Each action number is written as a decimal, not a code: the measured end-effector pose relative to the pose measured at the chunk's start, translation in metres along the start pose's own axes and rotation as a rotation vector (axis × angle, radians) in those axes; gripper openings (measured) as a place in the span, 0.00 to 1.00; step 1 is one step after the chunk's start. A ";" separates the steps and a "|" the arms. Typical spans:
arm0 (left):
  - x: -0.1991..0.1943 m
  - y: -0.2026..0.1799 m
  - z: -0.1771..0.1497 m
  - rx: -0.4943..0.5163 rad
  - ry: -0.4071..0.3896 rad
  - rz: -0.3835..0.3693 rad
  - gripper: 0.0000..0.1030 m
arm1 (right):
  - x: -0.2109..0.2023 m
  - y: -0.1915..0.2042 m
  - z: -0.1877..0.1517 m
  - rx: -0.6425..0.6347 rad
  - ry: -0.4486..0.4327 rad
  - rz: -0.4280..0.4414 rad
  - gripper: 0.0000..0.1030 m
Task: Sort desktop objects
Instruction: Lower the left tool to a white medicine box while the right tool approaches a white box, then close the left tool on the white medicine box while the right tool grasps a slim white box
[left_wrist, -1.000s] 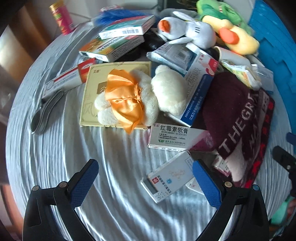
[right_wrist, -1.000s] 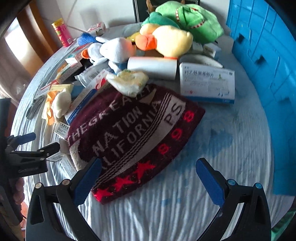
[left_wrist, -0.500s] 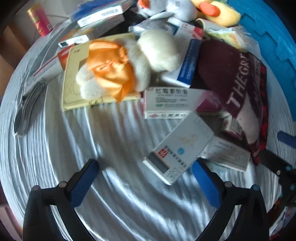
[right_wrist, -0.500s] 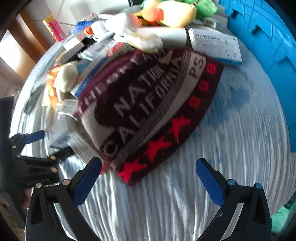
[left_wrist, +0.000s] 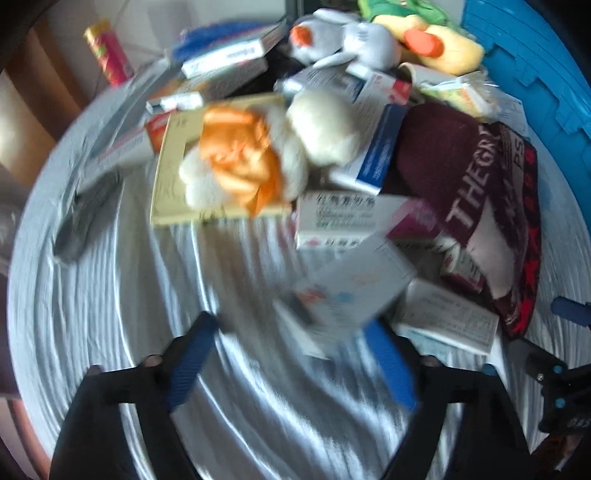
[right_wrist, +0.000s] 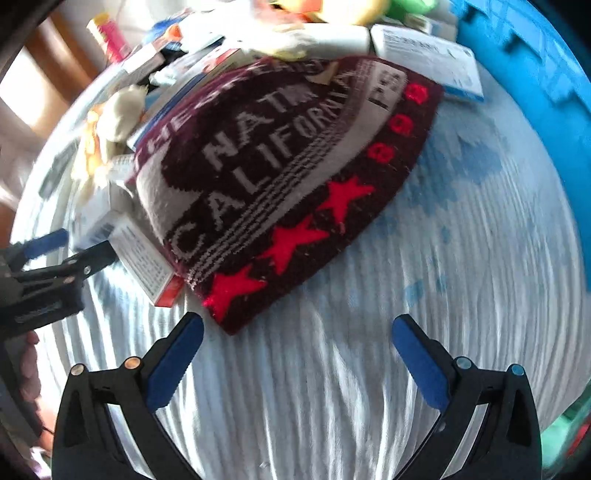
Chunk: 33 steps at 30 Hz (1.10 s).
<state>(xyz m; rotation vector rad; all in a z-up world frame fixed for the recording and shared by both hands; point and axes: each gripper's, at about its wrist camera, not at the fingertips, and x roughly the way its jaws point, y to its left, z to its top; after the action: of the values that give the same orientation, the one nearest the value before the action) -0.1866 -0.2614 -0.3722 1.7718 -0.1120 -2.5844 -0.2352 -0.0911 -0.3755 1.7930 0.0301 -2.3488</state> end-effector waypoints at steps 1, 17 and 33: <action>0.001 -0.002 -0.001 0.003 -0.003 -0.010 0.79 | -0.003 0.000 0.000 -0.009 -0.009 -0.001 0.90; -0.029 0.033 -0.043 -0.131 0.002 0.009 0.37 | -0.033 0.077 0.005 -0.193 -0.115 0.181 0.42; 0.005 0.049 -0.016 -0.196 -0.012 0.014 0.42 | 0.015 0.090 0.012 -0.389 -0.069 0.132 0.39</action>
<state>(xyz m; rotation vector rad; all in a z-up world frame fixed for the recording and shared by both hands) -0.1749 -0.3116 -0.3799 1.6812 0.1234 -2.4979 -0.2361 -0.1829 -0.3777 1.4812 0.3253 -2.1316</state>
